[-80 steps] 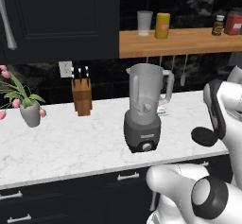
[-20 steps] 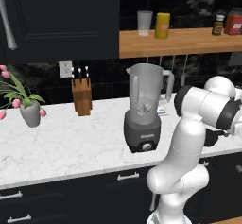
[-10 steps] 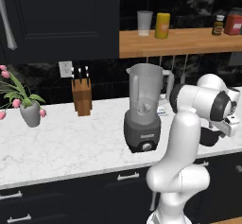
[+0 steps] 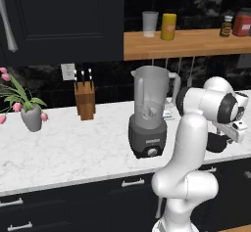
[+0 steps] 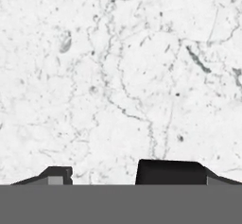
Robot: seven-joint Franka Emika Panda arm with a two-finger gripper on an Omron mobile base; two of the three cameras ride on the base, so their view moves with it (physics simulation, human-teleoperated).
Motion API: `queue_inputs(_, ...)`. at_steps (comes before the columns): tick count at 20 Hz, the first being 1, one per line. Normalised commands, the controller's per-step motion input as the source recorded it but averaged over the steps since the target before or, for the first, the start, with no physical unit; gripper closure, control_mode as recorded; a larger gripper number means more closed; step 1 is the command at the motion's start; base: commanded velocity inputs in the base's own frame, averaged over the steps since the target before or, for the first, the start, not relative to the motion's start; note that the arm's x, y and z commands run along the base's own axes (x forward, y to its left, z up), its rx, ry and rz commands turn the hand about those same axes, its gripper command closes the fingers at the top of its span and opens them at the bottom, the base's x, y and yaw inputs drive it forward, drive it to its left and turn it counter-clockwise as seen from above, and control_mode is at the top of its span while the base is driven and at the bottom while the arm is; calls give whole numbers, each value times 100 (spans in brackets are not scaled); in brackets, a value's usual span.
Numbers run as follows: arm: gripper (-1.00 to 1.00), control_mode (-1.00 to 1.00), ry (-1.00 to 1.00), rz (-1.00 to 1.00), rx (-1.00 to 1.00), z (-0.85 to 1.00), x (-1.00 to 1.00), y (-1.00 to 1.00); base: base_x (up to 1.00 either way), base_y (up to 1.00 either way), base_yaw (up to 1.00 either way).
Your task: Close the lid blender by securely placing the lid on top.
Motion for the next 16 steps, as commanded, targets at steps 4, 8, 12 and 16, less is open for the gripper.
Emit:
queue_inputs(4, 100, -100, 0, -3, 0, -28, 3, 10, 0, 0, 0)
queue_inputs(8, 100, -100, 1, 0, 0, -8, 0, 10, 0, 0, 0)
queue_inputs(12, 100, -100, 0, 0, 0, 0, 0, 0, 0, 0, 0)
queue_inputs(16, 100, -100, 0, 0, 0, 3, -8, 4, 0, 0, 0)
